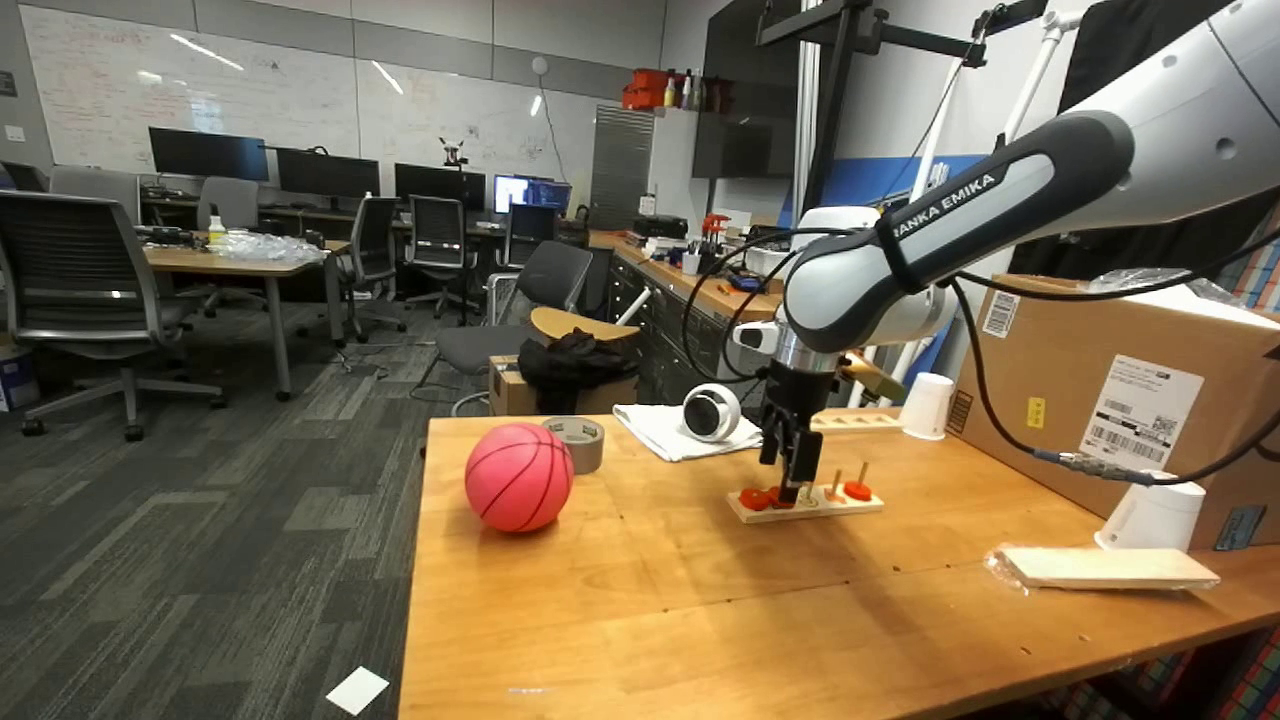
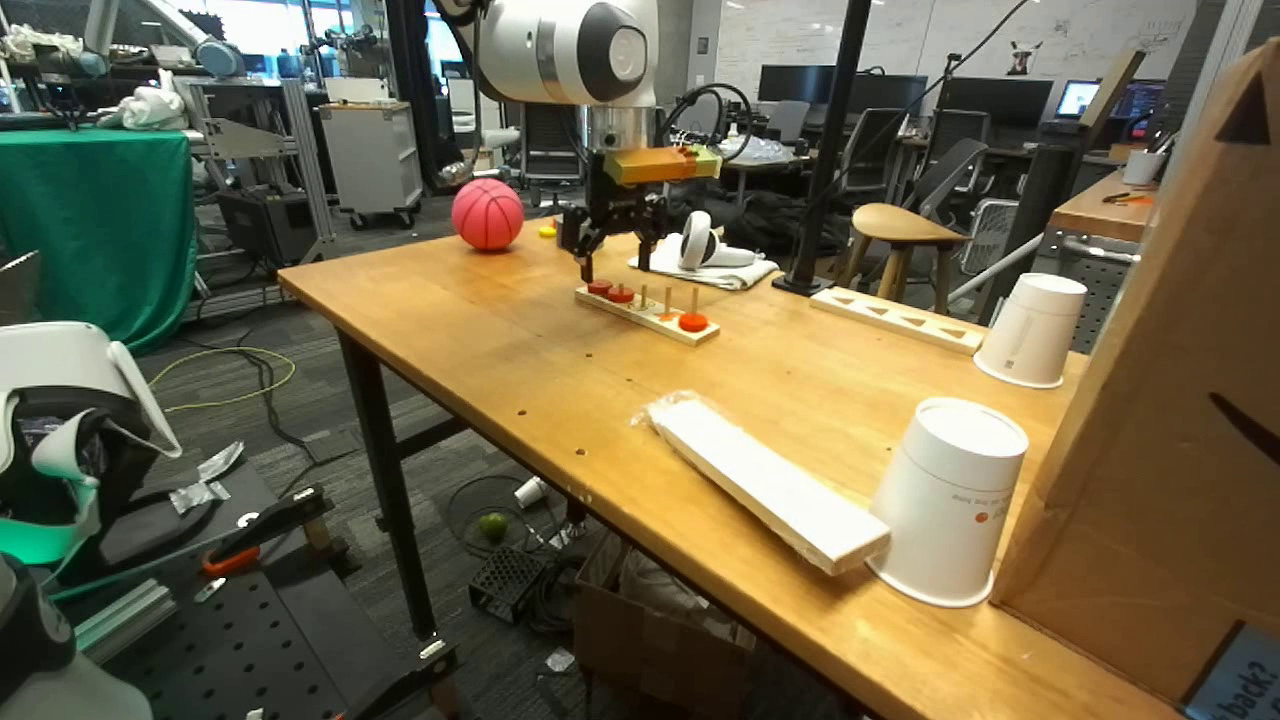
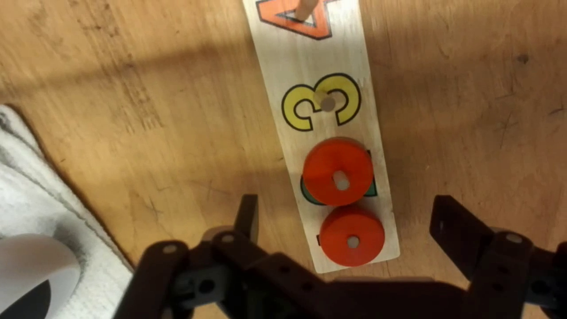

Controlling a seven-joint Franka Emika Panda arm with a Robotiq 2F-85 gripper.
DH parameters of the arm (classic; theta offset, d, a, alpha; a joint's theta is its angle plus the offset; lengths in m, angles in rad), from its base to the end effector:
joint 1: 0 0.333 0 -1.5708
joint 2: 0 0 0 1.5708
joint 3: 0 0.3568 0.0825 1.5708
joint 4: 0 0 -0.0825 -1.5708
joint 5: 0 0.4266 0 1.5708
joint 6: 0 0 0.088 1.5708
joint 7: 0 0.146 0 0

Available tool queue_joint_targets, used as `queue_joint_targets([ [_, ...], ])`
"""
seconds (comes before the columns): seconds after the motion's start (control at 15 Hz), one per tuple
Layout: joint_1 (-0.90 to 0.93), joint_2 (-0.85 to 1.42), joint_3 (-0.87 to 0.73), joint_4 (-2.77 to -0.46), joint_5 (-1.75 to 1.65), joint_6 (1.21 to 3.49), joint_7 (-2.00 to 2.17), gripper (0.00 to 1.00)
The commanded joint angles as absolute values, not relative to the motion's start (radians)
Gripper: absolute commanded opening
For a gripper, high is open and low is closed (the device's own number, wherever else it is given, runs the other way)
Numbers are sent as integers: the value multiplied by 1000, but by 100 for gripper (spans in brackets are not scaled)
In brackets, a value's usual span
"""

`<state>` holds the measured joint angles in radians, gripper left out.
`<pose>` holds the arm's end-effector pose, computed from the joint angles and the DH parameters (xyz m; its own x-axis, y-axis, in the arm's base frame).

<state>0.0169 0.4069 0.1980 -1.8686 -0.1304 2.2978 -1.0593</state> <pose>0.6742 0.1339 0.2754 0.2265 0.9740 -0.0038 0.9733 -0.2262 0.0385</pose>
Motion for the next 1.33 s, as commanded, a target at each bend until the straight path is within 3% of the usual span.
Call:
queue_joint_targets([
  [0.0,18,411,193,-1855,-107,2272,-1087,100],
  [1.27,22,419,180,-1858,-126,2265,-1092,100],
])
